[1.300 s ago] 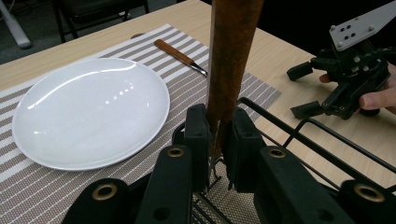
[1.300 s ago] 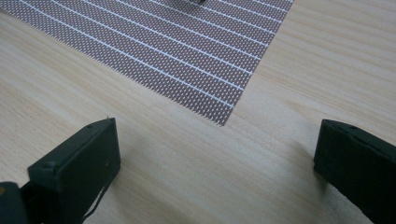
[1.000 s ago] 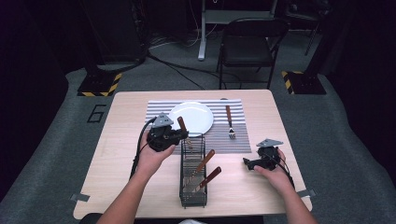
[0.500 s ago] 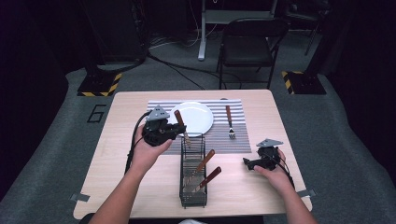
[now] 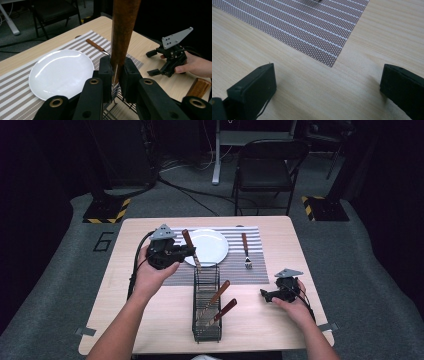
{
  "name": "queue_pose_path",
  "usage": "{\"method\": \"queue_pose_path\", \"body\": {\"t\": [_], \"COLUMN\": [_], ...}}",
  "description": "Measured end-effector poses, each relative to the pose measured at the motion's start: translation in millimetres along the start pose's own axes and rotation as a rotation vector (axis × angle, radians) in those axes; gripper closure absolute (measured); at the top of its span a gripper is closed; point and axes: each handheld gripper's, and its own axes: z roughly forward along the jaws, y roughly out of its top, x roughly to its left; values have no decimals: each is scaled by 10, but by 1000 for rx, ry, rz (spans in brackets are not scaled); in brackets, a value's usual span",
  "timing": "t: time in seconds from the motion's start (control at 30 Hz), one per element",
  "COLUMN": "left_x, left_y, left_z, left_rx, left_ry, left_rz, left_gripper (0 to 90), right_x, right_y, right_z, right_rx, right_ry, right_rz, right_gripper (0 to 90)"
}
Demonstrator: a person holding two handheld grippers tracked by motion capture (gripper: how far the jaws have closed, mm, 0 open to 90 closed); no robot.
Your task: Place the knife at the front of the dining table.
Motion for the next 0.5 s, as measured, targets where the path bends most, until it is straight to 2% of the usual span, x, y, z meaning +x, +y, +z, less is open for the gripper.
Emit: {"method": "queue_pose_path", "body": {"t": [0.5], "left_x": [135], "left_y": [130], "left_z": [-306], "left_rx": [-35], "left_ry": [38], "left_rz": [-7], "left_gripper": [804], "right_x": [0], "right_y": [0], "right_z": [0], "right_rx": [0], "right_ry": [0], "right_rz": [-1], "right_gripper": [0]}}
